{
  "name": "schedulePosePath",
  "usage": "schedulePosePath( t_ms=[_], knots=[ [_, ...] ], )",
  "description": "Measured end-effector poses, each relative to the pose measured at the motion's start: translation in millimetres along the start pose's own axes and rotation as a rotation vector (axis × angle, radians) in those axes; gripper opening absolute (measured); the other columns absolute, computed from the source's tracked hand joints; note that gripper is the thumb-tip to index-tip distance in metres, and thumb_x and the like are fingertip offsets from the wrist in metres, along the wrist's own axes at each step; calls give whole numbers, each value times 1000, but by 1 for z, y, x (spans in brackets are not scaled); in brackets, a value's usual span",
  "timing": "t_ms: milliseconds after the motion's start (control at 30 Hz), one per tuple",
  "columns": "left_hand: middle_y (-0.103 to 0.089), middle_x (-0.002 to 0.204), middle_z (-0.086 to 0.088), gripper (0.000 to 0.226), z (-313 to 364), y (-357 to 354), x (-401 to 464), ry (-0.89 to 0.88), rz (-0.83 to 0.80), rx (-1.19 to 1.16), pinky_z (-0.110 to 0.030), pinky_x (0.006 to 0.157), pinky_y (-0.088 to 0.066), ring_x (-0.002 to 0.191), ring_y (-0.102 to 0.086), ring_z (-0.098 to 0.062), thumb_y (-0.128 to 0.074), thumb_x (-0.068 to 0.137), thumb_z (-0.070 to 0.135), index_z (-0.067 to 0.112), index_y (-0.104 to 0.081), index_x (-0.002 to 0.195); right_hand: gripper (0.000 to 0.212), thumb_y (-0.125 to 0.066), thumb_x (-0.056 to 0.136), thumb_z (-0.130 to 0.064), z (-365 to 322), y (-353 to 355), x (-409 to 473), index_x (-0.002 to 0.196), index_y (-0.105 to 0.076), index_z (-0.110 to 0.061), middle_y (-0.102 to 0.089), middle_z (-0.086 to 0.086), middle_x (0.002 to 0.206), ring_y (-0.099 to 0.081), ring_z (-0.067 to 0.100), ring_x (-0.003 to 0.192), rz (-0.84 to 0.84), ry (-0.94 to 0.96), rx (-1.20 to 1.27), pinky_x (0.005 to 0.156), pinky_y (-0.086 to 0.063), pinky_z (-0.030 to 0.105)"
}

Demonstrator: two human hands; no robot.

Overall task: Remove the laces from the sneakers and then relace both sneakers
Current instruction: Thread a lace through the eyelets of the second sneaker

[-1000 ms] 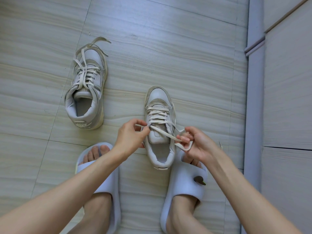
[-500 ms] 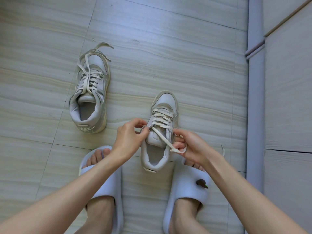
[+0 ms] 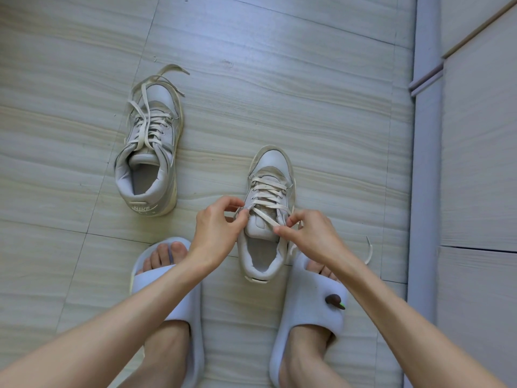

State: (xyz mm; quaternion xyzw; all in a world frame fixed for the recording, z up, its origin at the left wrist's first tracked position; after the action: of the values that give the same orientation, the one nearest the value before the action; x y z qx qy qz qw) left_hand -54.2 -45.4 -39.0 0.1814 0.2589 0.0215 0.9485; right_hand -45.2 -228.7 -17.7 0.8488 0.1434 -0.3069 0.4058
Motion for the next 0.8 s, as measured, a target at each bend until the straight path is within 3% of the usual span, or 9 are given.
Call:
schedulePosePath(
  t_ms=[100,200,300,367,433,500,600,700,800],
  knots=[
    [-63,85,16,9,1,1,0,2,5,1,-45,75,-57,74,-66,-11,-65,85,23,32,-63,83,8,-68,84,-30,0,2,-3,84,-68,-22,-46,-9,56,-45,6,51,-103,19,106,57,-41,23],
    [-64,84,17,17,1,2,0,-1,4,9,-44,74,-57,73,-67,-10,-66,84,24,38,-60,77,13,-65,88,-25,1,3,-4,99,-69,-23,-48,-6,64,-44,10,47,-232,-26,224,47,-40,14],
    [-64,84,16,17,2,3,1,0,-2,25,-44,74,-57,74,-67,-11,-66,84,24,39,-60,77,11,-61,90,-26,1,5,-3,99,-68,-26,-46,-7,62,-42,10,46,-274,-13,203,45,-40,15],
    [-65,86,15,15,2,5,2,7,-2,30,-42,75,-57,75,-67,-11,-66,84,25,37,-60,79,10,-57,91,-35,4,6,-3,86,-64,-30,-48,-7,54,-44,8,44,-276,-12,169,52,-43,21],
    [-66,87,13,10,3,6,4,-5,-8,76,-28,75,-54,74,-65,-6,-66,84,26,35,-61,83,32,-50,92,-46,6,10,-2,73,-65,-26,-57,-6,50,-53,6,47,-257,-49,99,60,-45,25],
    [-66,90,9,7,5,6,4,-40,-18,163,-18,72,-45,77,-62,-4,-64,85,26,30,-60,89,42,-47,93,-47,6,15,5,64,-65,-23,-64,-3,58,-60,11,62,-132,-47,-26,66,-44,28],
    [-63,98,4,14,8,4,4,-75,-66,243,-22,77,-42,88,-59,-12,-62,87,25,22,-61,100,23,-53,92,-35,1,14,18,75,-58,-20,-59,-3,79,-55,18,84,58,61,-147,70,-40,30],
    [-60,103,2,16,12,4,4,-81,-95,261,-24,81,-41,91,-57,-14,-60,88,23,21,-60,103,10,-55,92,-21,-4,4,30,101,-59,-17,-52,-2,100,-50,13,95,-17,169,-98,81,-34,22],
    [-60,104,2,17,13,3,5,-84,-104,279,-22,80,-39,91,-55,-12,-59,88,23,20,-60,104,8,-57,91,-18,-6,5,38,83,-58,-16,-56,2,88,-49,14,82,-84,171,-139,70,-33,23]
  ],
)
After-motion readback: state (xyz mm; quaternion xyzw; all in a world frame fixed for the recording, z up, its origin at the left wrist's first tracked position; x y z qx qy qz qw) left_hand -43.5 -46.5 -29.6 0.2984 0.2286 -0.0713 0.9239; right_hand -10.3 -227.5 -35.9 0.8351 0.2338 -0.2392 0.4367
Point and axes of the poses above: each hand's wrist, its own x-axis towards the middle knuckle, its own y-axis out of the back of the hand, z = x × y, the point moved 4 cm from there along x, towards the middle knuckle
